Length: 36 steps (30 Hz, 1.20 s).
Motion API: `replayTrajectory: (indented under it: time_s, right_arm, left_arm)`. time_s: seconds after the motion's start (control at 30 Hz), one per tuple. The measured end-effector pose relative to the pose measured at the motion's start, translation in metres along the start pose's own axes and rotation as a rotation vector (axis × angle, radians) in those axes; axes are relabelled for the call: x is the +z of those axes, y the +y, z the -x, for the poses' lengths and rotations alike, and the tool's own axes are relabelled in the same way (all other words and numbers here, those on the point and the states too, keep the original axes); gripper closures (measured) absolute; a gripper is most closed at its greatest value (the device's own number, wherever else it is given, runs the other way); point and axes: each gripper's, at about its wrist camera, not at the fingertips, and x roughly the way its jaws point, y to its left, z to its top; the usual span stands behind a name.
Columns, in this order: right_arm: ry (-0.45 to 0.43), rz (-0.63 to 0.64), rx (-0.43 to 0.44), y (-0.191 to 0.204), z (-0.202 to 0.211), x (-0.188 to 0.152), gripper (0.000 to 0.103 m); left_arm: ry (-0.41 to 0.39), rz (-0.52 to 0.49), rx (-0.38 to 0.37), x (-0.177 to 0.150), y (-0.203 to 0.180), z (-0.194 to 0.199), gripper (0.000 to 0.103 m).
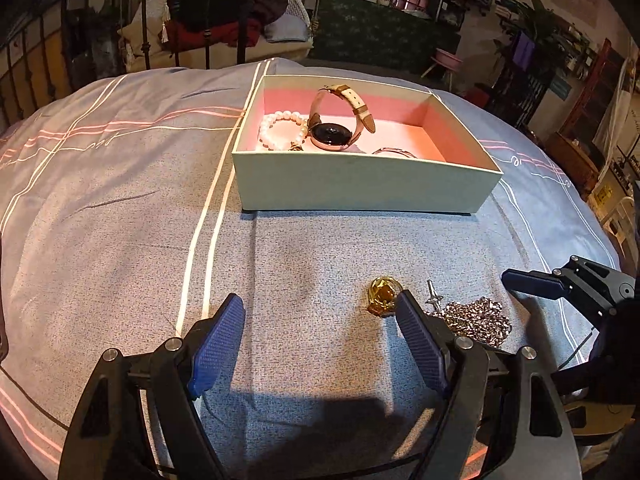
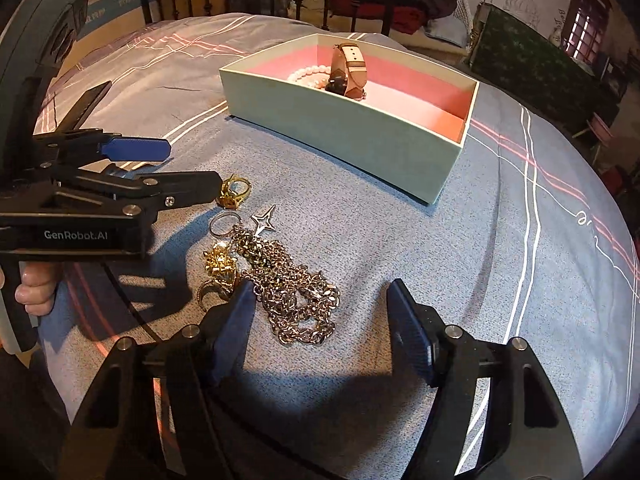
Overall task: Organize jewelry
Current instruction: 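Grasp the gold ring with the left tool, then carry the gold ring into the box while the right tool carries the silver chain there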
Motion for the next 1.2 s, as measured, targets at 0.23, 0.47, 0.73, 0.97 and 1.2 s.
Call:
replayTrajectory:
  time_s: [0.23, 0.47, 0.73, 0.97, 1.2]
  right_arm:
    - [-0.002, 0.007, 0.046, 0.008, -0.003, 0.009, 0.065]
    - [-0.023, -0.015, 0.084, 0.015, 0.009, -0.003, 0.084]
    - [-0.08, -0.119, 0.116, -0.007, 0.029, -0.009, 0.085]
    - [-0.179, -0.119, 0.12, -0.011, 0.055, 0.01, 0.085]
    - [-0.322, -0.056, 0.072, -0.015, 0.101, 0.048, 0.085]
  left_arm:
    - [0.004, -0.048, -0.019, 0.004, -0.014, -0.006, 0.027]
    - [0.024, -0.091, -0.023, 0.009, -0.026, -0.015, 0.027]
    - [0.001, -0.079, -0.041, 0.015, -0.026, -0.013, 0.081]
    - [-0.108, -0.07, -0.086, 0.038, -0.025, 0.021, 0.081]
    - [-0.209, -0.043, -0.105, 0.067, -0.016, 0.056, 0.081]
